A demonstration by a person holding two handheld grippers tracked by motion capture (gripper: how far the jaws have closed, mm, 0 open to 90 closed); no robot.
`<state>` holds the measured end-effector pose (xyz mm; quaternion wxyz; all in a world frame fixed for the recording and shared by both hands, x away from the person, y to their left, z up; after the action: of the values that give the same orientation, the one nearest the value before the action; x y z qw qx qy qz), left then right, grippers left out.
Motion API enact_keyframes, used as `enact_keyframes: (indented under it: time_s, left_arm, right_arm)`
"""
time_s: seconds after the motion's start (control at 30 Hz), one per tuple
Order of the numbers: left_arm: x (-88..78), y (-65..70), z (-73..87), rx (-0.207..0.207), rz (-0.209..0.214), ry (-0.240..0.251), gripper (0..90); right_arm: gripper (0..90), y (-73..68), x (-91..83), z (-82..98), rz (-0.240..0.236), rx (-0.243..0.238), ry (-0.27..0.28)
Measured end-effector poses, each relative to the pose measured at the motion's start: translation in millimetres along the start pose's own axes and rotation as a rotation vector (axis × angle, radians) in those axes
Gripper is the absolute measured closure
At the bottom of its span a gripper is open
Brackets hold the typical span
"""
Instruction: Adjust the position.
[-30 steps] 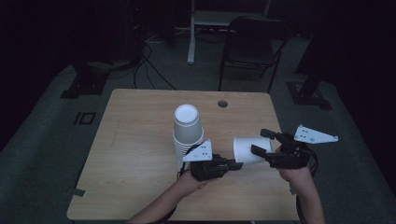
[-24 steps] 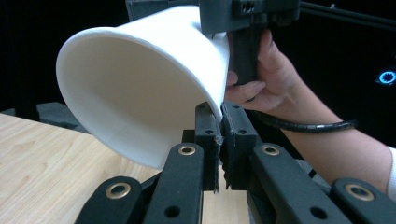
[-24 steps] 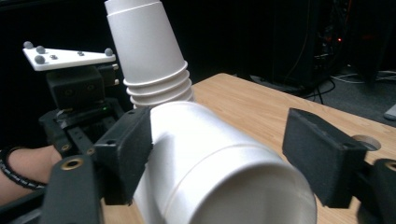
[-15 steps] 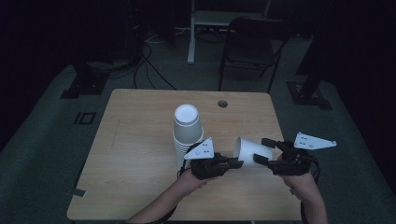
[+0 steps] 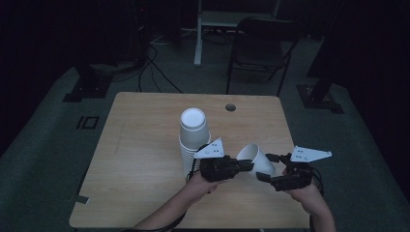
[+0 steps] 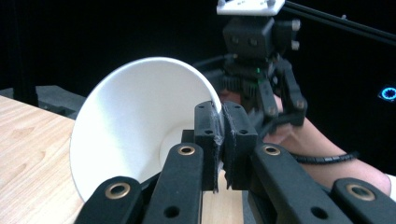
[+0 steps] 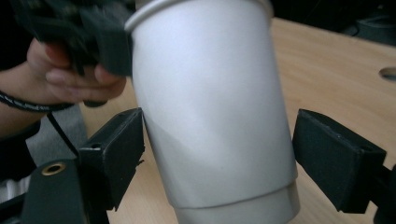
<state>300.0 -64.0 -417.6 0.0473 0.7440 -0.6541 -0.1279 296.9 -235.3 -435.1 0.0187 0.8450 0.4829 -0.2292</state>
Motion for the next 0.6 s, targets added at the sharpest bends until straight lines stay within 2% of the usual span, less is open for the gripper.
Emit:
enact_keyframes:
  time_s: [0.17,0.2,0.3,0.47,0.6]
  left_arm:
    - [2.3,0.8,-2.2,0.008,-0.007,-0.003,86.3]
    - [5.8,2.5,-5.5,0.035,-0.028,-0.017,86.5]
    - [8.1,2.4,-5.8,0.037,-0.029,-0.024,86.4]
    - [10.6,3.8,-3.4,0.026,-0.008,-0.029,86.3]
    - [13.2,5.1,-2.7,0.025,0.006,-0.035,86.2]
  right_arm:
    - [18.2,-4.0,9.8,7.2,-0.007,-0.027,-0.063]
    - [18.3,-6.7,19.2,12.3,-0.011,-0.031,-0.086]
    - [18.3,-6.8,26.7,14.6,-0.02,-0.014,-0.073]
    - [18.1,-6.8,33.6,17.1,-0.035,0.006,-0.068]
    - [17.9,-6.6,36.2,17.2,-0.026,0.005,-0.069]
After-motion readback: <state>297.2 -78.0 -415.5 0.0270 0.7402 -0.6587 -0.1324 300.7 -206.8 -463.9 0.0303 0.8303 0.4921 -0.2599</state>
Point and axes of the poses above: each handheld gripper's, and its own axes: x roughly forward along the jaws, z roughly out of its underside, y roughly to its right, the point moved 6 cm from there along x, roughly forward along the jaws, and after that the axes turned 1 degree about y, right-handed, at the moved point
